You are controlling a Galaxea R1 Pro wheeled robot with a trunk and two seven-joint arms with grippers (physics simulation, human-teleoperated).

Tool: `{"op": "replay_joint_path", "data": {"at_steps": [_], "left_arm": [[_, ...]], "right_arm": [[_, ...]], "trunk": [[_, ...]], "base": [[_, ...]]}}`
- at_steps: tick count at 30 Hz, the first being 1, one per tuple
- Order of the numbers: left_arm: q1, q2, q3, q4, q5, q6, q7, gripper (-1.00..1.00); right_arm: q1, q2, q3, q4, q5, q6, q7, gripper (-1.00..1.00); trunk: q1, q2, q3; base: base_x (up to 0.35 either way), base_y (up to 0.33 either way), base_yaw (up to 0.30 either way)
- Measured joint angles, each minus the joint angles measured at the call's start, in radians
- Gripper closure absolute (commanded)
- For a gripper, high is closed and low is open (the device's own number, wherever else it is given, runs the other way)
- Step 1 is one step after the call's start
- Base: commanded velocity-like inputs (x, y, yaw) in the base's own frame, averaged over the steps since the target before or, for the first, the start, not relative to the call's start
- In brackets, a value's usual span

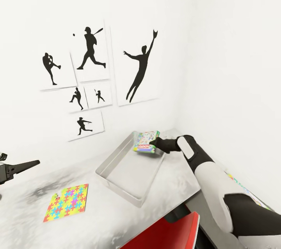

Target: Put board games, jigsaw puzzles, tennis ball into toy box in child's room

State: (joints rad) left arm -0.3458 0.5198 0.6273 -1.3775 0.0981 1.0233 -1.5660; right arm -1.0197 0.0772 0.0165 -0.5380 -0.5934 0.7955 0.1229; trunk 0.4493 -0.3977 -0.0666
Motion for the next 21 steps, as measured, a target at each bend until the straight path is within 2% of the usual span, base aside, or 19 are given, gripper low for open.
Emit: {"op": "replay_joint_path", "data": {"at_steps": [5, 8, 18, 21], "left_arm": [[0.0, 0.0, 0.0, 0.0, 0.001, 0.0, 0.0, -1.0], [0.0, 0.0, 0.0, 0.0, 0.001, 0.0, 0.0, -1.0], [0.0, 0.0, 0.0, 0.0, 0.001, 0.0, 0.0, -1.0], [0.0, 0.0, 0.0, 0.0, 0.001, 0.0, 0.0, -1.0]], "right_arm": [[-0.006, -0.001, -0.054, 0.012, -0.004, -0.001, -0.01, 1.0], [-0.007, -0.001, -0.068, 0.013, -0.006, -0.002, -0.011, 1.0], [-0.014, 0.002, -0.076, 0.015, -0.011, 0.004, -0.019, 1.0], [-0.041, 0.003, -0.076, 0.021, -0.013, 0.009, -0.023, 1.0]], "trunk": [[0.0, 0.0, 0.0], [0.0, 0.0, -0.002], [0.0, 0.0, -0.016], [0.0, 0.0, -0.021]], "base": [[0.0, 0.0, 0.0], [0.0, 0.0, 0.021], [0.0, 0.0, 0.012], [0.0, 0.0, 0.0]]}}
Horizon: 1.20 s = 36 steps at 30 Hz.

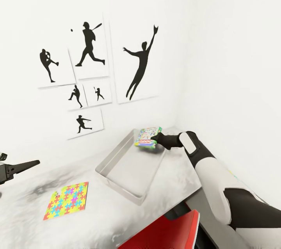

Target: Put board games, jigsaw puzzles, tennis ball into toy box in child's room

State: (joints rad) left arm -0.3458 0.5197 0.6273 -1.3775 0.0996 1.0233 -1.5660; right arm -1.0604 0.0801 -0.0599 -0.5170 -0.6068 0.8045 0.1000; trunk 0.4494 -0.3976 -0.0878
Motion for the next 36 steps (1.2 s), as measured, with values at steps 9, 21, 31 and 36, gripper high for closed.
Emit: {"op": "replay_joint_path", "data": {"at_steps": [9, 21, 31, 36], "left_arm": [[0.0, 0.0, 0.0, 0.0, 0.0, 0.0, 0.0, -1.0], [0.0, 0.0, 0.0, 0.0, -0.002, 0.0, 0.0, -1.0], [0.0, 0.0, 0.0, 0.0, -0.001, 0.0, 0.0, -1.0], [0.0, 0.0, 0.0, 0.0, -0.001, 0.0, 0.0, -1.0]], "right_arm": [[-0.069, 0.014, -0.009, 0.003, -0.002, 0.057, -0.058, 1.0], [-0.099, 0.053, -0.03, 0.004, 0.003, 0.127, -0.103, 1.0], [-0.098, 0.056, -0.075, 0.012, -0.053, 0.134, -0.137, 1.0], [-0.098, 0.054, -0.12, 0.032, -0.055, 0.134, -0.156, 1.0]], "trunk": [[0.0, 0.0, -0.015], [0.0, 0.0, -0.035], [0.0, 0.0, -0.051], [0.0, 0.0, -0.06]], "base": [[0.0, 0.0, 0.0], [0.0, 0.0, 0.0], [0.0, 0.0, 0.0], [0.0, 0.0, 0.0]]}}
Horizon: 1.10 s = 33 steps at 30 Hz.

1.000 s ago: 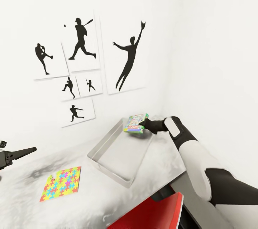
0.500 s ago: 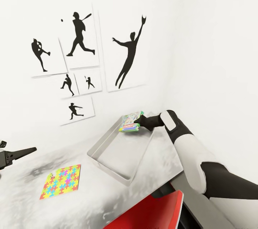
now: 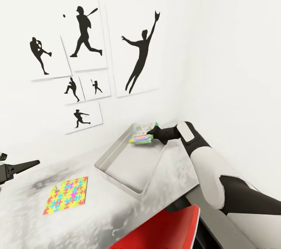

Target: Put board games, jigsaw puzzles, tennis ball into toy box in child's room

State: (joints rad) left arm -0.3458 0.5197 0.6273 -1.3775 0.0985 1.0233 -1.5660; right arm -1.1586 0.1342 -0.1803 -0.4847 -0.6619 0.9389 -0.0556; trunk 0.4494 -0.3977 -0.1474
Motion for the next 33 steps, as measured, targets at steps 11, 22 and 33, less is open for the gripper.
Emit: {"op": "replay_joint_path", "data": {"at_steps": [11, 22, 33], "left_arm": [[0.0, 0.0, 0.001, 0.0, 0.001, 0.0, 0.0, -1.0], [0.0, 0.001, 0.002, 0.0, 0.003, 0.0, 0.0, -1.0], [0.0, 0.002, 0.002, 0.0, 0.003, 0.0, 0.0, -1.0]], "right_arm": [[0.0, 0.001, -0.017, 0.004, 0.003, -0.01, -0.043, 1.0], [0.0, 0.003, -0.018, 0.008, 0.004, -0.013, -0.062, 1.0], [0.0, 0.004, -0.018, 0.009, 0.002, -0.013, -0.066, 1.0]], "trunk": [[0.0, 0.0, -0.018], [0.0, 0.0, -0.036], [0.0, 0.0, -0.055]], "base": [[0.0, 0.0, 0.0], [0.0, 0.0, 0.0], [0.0, 0.0, 0.0]]}}
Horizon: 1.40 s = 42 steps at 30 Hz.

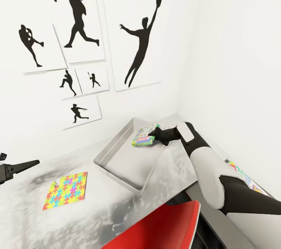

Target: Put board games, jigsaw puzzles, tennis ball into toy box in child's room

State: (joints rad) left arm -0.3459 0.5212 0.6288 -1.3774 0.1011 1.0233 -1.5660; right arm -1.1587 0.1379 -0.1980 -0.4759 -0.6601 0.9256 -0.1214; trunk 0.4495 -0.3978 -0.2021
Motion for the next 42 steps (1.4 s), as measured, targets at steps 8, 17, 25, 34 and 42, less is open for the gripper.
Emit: {"op": "replay_joint_path", "data": {"at_steps": [8, 17, 25, 34, 42], "left_arm": [[0.0, 0.0, 0.0, 0.0, 0.0, 0.0, 0.0, -1.0], [0.0, 0.0, 0.0, 0.0, 0.0, 0.0, 0.0, -1.0], [0.0, 0.0, 0.0, 0.0, 0.0, 0.0, 0.0, -1.0], [0.0, 0.0, 0.0, 0.0, 0.0, 0.0, 0.0, -1.0], [0.0, 0.0, 0.0, 0.0, 0.0, 0.0, 0.0, -1.0]], "right_arm": [[-0.002, 0.001, 0.0, -0.001, 0.0, -0.02, 0.0, 1.0], [-0.003, 0.011, 0.001, -0.007, 0.0, -0.032, 0.003, 1.0], [-0.007, 0.011, 0.001, -0.016, 0.0, -0.03, 0.01, 1.0], [-0.014, 0.011, 0.002, -0.039, -0.002, -0.028, 0.017, 1.0], [-0.015, 0.011, 0.005, -0.059, -0.001, -0.027, 0.027, 1.0]], "trunk": [[0.0, 0.0, -0.013], [0.0, 0.0, -0.028], [0.0, 0.0, -0.041], [0.0, 0.0, -0.05], [0.0, 0.0, -0.05]], "base": [[0.0, 0.0, 0.0], [0.0, 0.0, 0.0], [0.0, 0.0, 0.0], [0.0, 0.0, 0.0], [0.0, 0.0, 0.0]]}}
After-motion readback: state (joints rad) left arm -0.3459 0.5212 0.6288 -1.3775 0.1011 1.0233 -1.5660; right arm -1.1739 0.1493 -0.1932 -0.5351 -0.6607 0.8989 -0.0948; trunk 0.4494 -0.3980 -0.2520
